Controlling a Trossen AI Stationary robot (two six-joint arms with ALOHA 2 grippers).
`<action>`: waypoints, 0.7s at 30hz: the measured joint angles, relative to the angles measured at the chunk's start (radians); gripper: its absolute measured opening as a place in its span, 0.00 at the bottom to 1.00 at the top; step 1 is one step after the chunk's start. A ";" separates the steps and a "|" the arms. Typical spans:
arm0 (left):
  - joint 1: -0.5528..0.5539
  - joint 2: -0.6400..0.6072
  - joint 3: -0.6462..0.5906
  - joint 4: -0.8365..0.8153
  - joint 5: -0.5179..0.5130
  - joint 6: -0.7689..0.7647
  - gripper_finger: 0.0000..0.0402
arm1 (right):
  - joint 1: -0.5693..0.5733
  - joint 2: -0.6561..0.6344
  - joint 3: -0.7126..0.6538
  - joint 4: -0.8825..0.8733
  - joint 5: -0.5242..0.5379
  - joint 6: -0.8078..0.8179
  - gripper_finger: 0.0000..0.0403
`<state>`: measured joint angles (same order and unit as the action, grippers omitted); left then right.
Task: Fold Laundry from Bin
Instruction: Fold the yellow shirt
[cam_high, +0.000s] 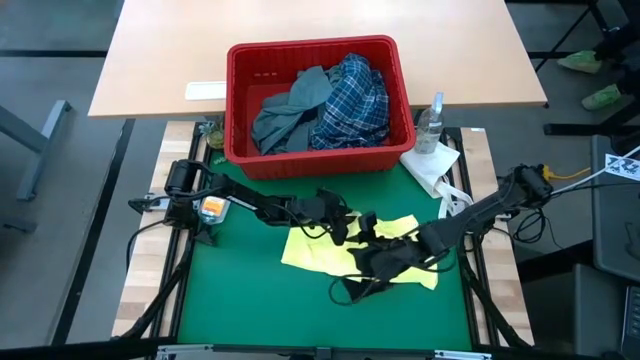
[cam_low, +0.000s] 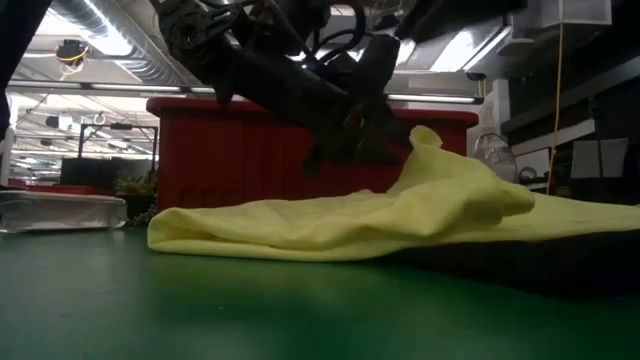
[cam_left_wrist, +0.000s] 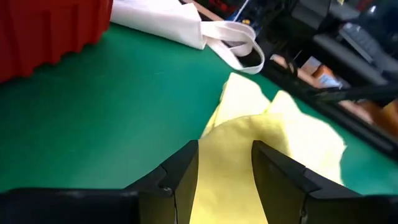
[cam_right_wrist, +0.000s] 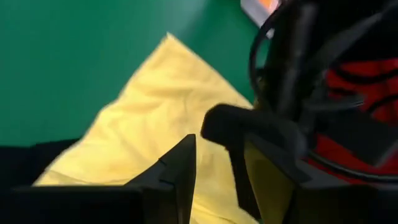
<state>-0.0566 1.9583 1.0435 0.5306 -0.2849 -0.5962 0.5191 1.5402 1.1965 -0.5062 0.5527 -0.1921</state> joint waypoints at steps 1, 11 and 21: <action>0.000 0.000 0.000 0.006 -0.001 -0.009 0.36 | 0.008 -0.013 0.000 0.001 -0.002 0.000 0.34; 0.001 0.000 0.000 0.070 -0.013 -0.030 0.36 | 0.021 0.044 0.002 0.007 -0.014 -0.003 0.34; 0.068 -0.017 -0.001 0.066 0.056 0.056 0.36 | -0.017 0.189 0.001 -0.015 -0.043 -0.026 0.34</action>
<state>0.0111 1.9408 1.0424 0.5961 -0.2286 -0.5400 0.5020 1.7292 1.1976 -0.5214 0.5100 -0.2176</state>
